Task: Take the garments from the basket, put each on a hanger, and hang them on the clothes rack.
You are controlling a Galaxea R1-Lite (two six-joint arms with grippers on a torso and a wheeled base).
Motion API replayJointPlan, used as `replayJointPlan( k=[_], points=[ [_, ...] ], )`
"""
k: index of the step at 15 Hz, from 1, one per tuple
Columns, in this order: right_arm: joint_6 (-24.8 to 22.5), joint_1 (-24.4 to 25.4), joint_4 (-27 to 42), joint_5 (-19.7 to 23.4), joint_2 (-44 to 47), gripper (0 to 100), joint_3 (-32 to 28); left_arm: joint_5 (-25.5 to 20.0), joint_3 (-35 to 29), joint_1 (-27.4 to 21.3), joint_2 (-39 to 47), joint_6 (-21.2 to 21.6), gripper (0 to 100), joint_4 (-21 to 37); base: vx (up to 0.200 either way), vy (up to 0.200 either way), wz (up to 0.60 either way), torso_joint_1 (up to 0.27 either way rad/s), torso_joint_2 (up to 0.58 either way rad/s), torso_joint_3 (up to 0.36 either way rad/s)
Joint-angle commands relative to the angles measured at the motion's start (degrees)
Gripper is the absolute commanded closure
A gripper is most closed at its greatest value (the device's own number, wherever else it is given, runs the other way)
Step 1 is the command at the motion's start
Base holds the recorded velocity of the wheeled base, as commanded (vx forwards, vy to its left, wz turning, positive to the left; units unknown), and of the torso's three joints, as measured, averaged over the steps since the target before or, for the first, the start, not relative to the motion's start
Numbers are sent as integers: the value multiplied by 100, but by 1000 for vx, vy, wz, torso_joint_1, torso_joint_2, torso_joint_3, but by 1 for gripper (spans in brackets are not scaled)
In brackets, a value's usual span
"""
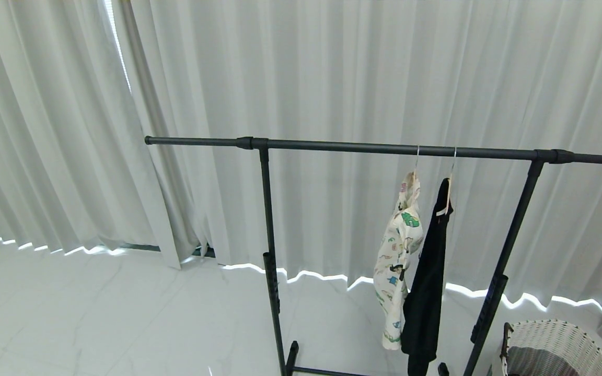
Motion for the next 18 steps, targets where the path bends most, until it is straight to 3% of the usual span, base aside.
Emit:
replayJointPlan(
  k=[1, 2, 3, 4, 5, 7, 8, 9, 10, 11, 12, 13, 14, 18],
  points=[
    [-8, 0, -681, -2, 10, 0, 393, -43, 5, -7, -1, -5, 0, 0, 0, 0, 0, 0, 0, 0],
    [-8, 0, -1621, 25, 10, 0, 841, -148, 5, -7, -1, -128, 0, 0, 0, 0, 0, 0, 0, 0],
    [-16, 0, -1955, 42, 10, 0, 991, -289, 5, -7, -10, -146, 0, -9, 0, 0, 0, 0, 0, 0],
    [19, 0, -2632, 86, 10, 0, 1298, -1783, 5, 2, -1, -67, 0, -35, 0, 0, 0, 0, 0, 0],
    [142, 0, -2658, 86, 10, 0, 1298, -2345, 5, 2, -1, 241, 0, -9, 0, 0, 0, 0, 0, 0],
    [326, 0, -2702, 315, 10, 0, 1298, -2372, 5, -7, 34, 180, 0, 18, 0, 0, 0, 0, 0, 0],
    [625, 0, -2667, 605, 10, 0, 1298, -2354, 5, 2, 8, -84, 0, 18, 0, 0, 0, 0, 0, 0],
    [915, 0, -2606, 772, 1, 0, 1298, -2046, 5, 11, -1, -401, 0, 18, 0, 0, 0, 0, 0, 0],
    [1153, 0, -2491, 886, 10, 0, 1298, -1273, 5, 19, -10, -611, 0, 158, 0, 0, 0, 0, 0, 0],
    [1126, 0, -2456, 921, 1, 0, 1298, -1299, 5, 19, -1, -805, 0, 193, 0, 0, 0, 0, 0, 0],
    [1003, 0, -2403, 1000, 1, 0, 1298, -1379, 5, 19, -1, -436, 0, 193, 0, 0, 0, 0, 0, 0],
    [959, 0, -2386, 1044, 10, 0, 1298, -1396, 5, 19, -1, -365, 0, 202, 0, 0, 0, 0, 0, 0],
    [819, 26, -2359, 1343, 28, 0, 1298, -1422, 5, 19, -1, -392, 0, 211, 0, 0, 0, 0, 0, 0],
    [968, 35, -2359, 1343, 1, 0, 1298, -1414, 5, 11, -1, -524, 0, 237, 0, 0, 0, 0, 0, 0]
  ],
)
